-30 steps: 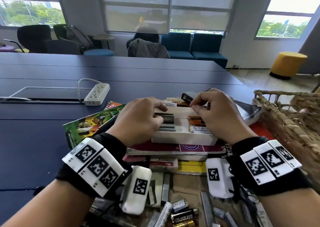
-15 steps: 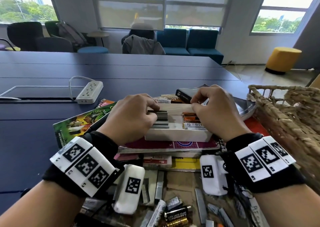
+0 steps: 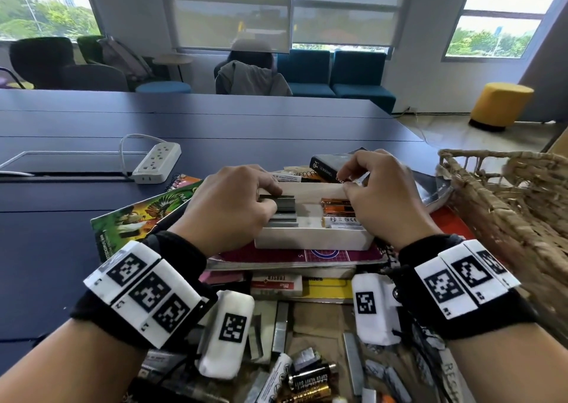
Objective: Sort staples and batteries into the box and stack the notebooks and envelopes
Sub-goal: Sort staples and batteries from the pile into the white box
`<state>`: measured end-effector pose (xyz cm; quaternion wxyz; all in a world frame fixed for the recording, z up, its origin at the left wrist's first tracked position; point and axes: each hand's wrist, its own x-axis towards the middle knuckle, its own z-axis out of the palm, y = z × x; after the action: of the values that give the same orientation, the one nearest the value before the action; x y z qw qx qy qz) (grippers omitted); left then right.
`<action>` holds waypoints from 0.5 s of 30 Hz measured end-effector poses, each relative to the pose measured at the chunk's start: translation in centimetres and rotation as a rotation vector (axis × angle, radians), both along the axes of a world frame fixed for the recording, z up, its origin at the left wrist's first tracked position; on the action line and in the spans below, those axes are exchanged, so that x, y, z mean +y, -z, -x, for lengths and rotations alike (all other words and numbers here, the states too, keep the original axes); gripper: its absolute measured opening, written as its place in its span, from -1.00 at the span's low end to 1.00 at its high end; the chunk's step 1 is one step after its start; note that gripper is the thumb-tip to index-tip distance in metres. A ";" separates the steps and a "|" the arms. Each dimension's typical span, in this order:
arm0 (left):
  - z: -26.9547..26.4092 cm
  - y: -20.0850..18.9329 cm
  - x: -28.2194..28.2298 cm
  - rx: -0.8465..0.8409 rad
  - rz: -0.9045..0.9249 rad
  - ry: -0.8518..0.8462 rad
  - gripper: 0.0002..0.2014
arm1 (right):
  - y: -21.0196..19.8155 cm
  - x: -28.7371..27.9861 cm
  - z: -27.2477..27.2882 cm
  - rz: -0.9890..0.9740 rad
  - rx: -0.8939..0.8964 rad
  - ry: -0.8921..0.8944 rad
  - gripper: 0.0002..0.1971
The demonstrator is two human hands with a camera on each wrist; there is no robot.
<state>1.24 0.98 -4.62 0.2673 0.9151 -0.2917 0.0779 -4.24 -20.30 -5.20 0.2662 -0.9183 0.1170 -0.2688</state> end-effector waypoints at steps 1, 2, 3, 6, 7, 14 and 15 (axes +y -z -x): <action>0.0 0.0 0.0 0.001 0.000 -0.001 -0.78 | 0.0 0.0 0.0 -0.001 -0.001 -0.001 -0.82; 0.0 0.0 0.0 0.002 0.003 -0.001 -0.78 | 0.1 -0.1 0.0 -0.004 -0.001 0.000 -0.83; 0.1 0.0 0.1 0.000 0.007 -0.003 -0.78 | 0.0 -0.1 0.0 -0.008 -0.002 0.002 -0.84; 0.1 0.0 0.1 -0.020 0.014 -0.012 -0.75 | 0.0 0.0 0.0 -0.018 0.001 0.004 -0.85; 0.1 0.0 0.1 -0.019 0.013 -0.011 -0.75 | 0.0 0.0 0.0 -0.020 0.003 0.002 -0.85; -0.1 0.2 0.1 -0.012 -0.002 -0.002 -0.78 | 0.0 0.0 0.1 -0.015 0.028 -0.011 -0.83; -0.1 0.2 0.0 -0.013 -0.005 -0.002 -0.78 | 0.0 0.0 0.1 -0.013 0.029 -0.011 -0.83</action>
<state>1.31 1.00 -4.78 0.2629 0.9156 -0.2927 0.0836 -4.35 -20.28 -5.23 0.2717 -0.9210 0.1176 -0.2533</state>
